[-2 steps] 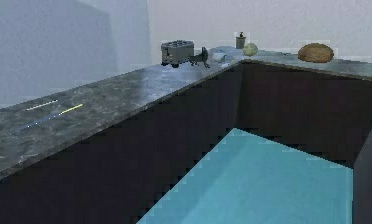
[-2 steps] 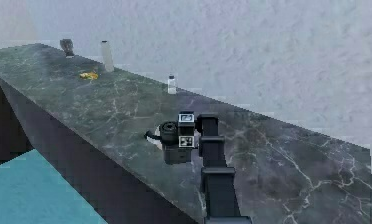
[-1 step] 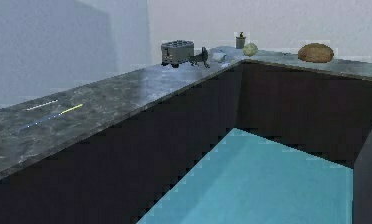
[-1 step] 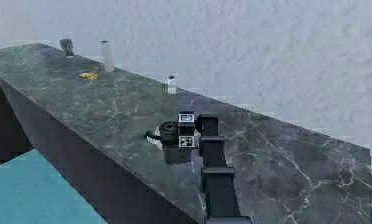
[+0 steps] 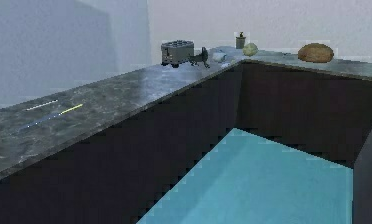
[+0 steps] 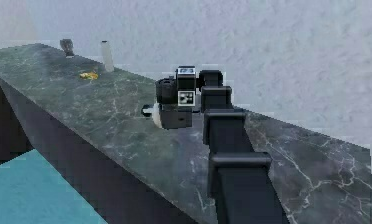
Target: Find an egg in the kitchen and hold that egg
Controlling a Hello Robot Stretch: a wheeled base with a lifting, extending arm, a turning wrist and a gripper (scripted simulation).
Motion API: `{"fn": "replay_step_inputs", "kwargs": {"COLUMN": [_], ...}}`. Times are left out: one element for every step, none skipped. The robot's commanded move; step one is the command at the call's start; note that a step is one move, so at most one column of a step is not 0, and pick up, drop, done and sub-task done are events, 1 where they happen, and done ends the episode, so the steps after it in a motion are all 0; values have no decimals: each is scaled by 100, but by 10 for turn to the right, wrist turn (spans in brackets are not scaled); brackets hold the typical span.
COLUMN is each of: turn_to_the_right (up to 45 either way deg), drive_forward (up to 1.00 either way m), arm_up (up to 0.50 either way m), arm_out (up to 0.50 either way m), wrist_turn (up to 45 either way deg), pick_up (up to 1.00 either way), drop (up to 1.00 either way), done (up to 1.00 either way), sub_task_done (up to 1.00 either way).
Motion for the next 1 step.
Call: {"fn": "replay_step_inputs", "kwargs": {"turn_to_the_right": [0], "drive_forward": [0], "arm_up": [0], "arm_out": [0], "wrist_turn": [0], "pick_up": [0], "drop": [0], "done": [100], "sub_task_done": [0]}}
